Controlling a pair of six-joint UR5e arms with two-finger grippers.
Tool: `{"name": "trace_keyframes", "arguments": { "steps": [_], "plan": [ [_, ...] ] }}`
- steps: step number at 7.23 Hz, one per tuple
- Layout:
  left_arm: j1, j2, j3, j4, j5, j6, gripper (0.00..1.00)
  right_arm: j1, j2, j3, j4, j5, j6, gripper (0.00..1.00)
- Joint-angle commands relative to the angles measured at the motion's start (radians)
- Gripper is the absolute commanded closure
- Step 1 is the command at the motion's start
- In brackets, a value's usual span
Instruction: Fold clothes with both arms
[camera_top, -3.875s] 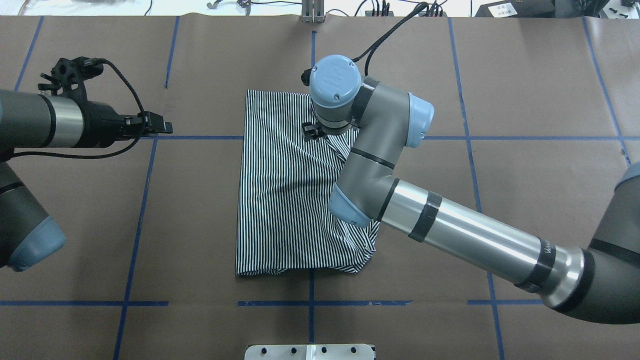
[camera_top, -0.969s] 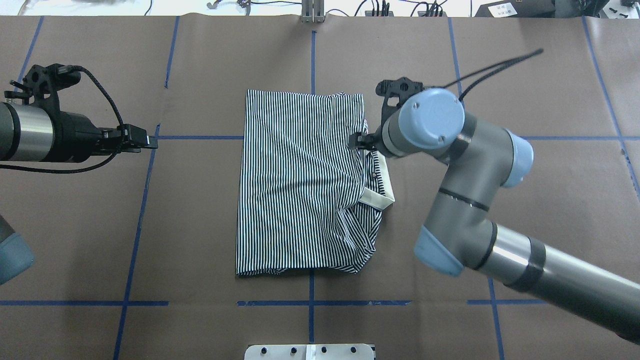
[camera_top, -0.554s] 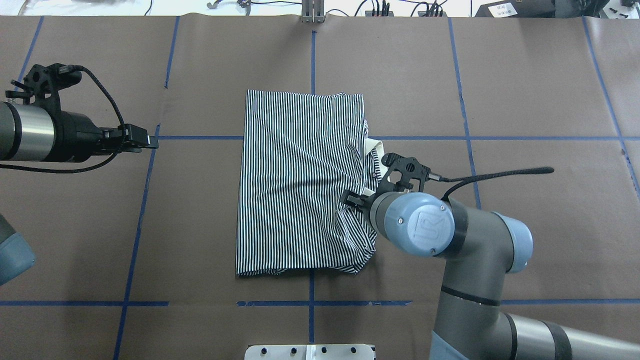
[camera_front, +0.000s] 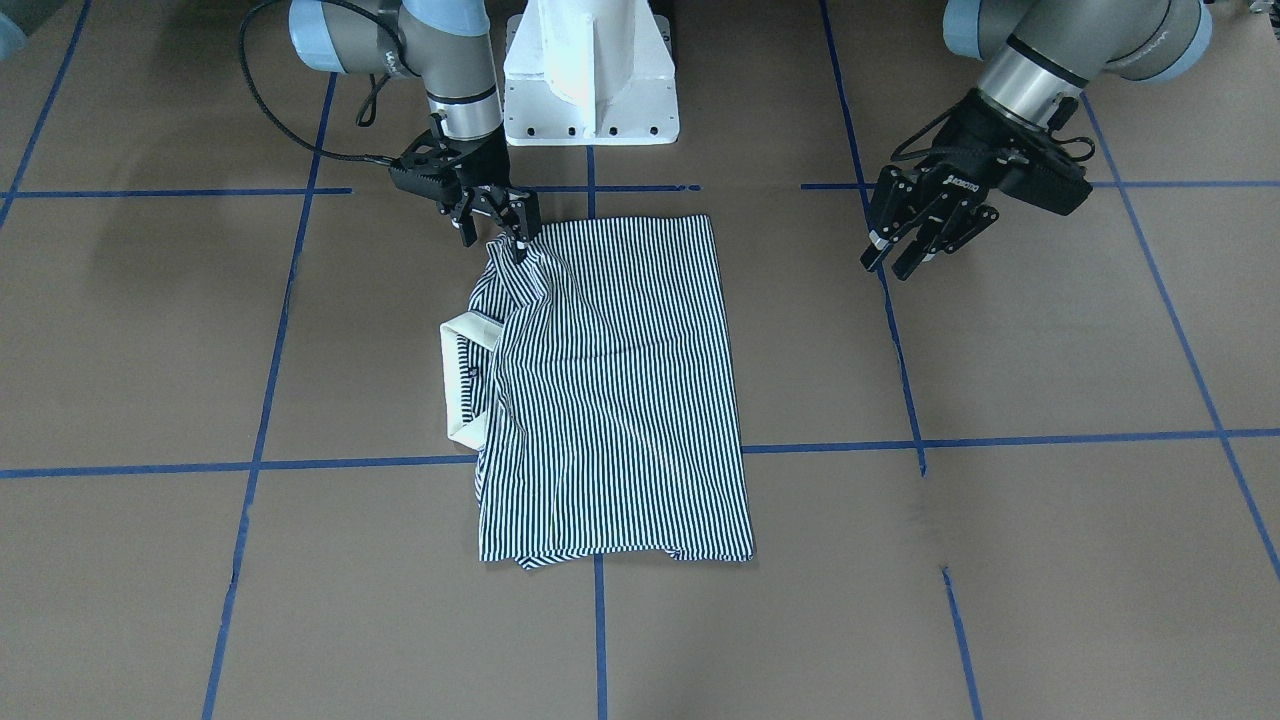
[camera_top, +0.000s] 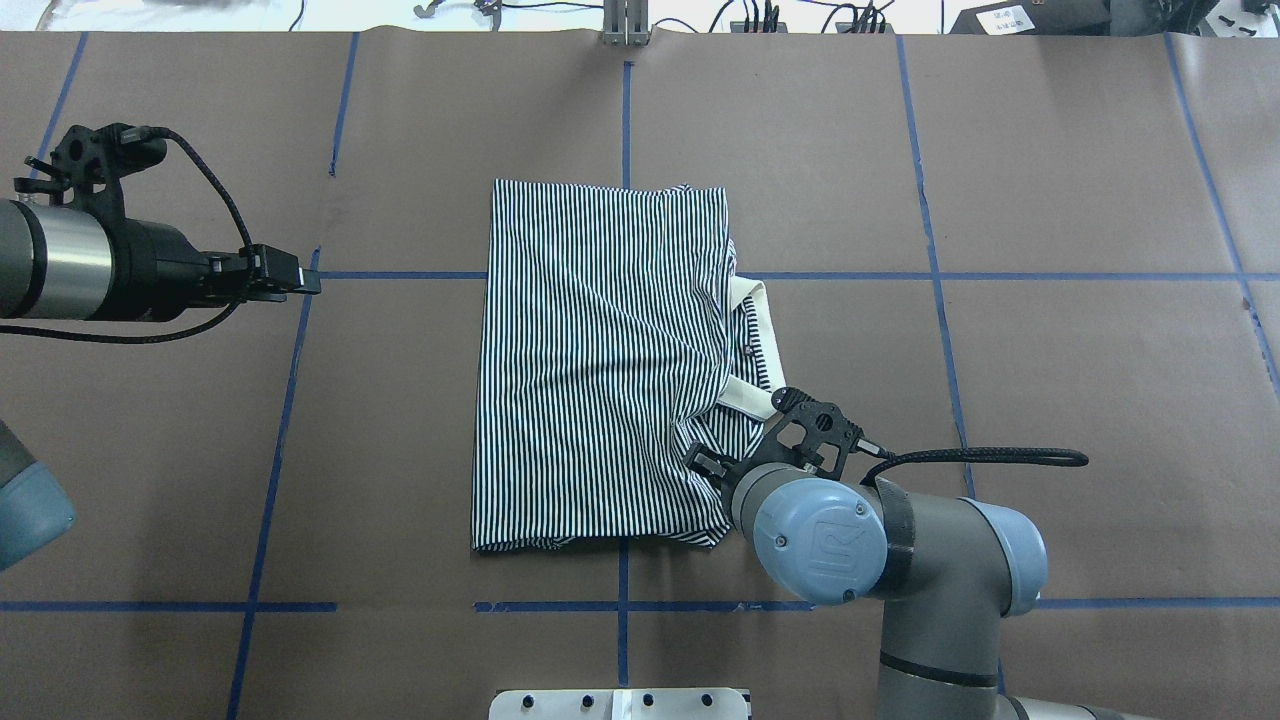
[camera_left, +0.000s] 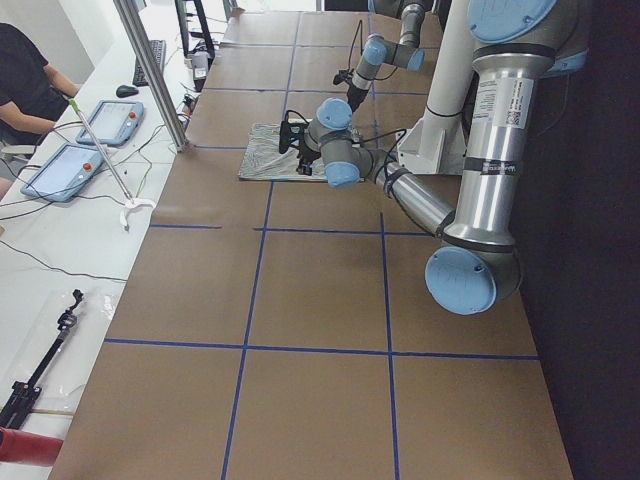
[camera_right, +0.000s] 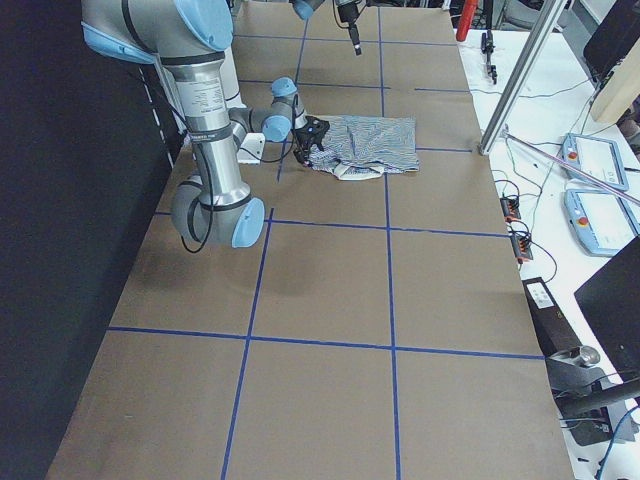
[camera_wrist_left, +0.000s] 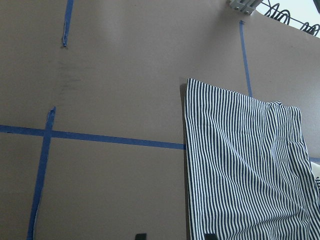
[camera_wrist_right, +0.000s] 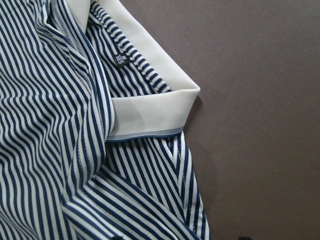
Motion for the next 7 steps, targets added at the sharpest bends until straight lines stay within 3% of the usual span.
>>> {"name": "trace_keyframes", "arguments": {
  "steps": [1, 4, 6, 7],
  "plan": [
    [0.0, -0.001, -0.001, 0.0, 0.0, 0.0, 0.51, -0.018, 0.01, -0.019, 0.002, 0.001, 0.029, 0.34],
    [-0.002, -0.001, -0.007, 0.0, 0.0, -0.003, 0.51, -0.018, 0.041, -0.061, 0.002, 0.001, 0.028, 0.34],
    [-0.002, -0.001, -0.007, 0.0, -0.002, -0.003, 0.51, -0.017, 0.039, -0.053, -0.005, 0.005, 0.019, 1.0],
    [-0.002, -0.001, -0.007, 0.0, -0.002, -0.003, 0.51, -0.017, 0.035, -0.051, -0.007, 0.008, 0.014, 1.0]
  ]
}}
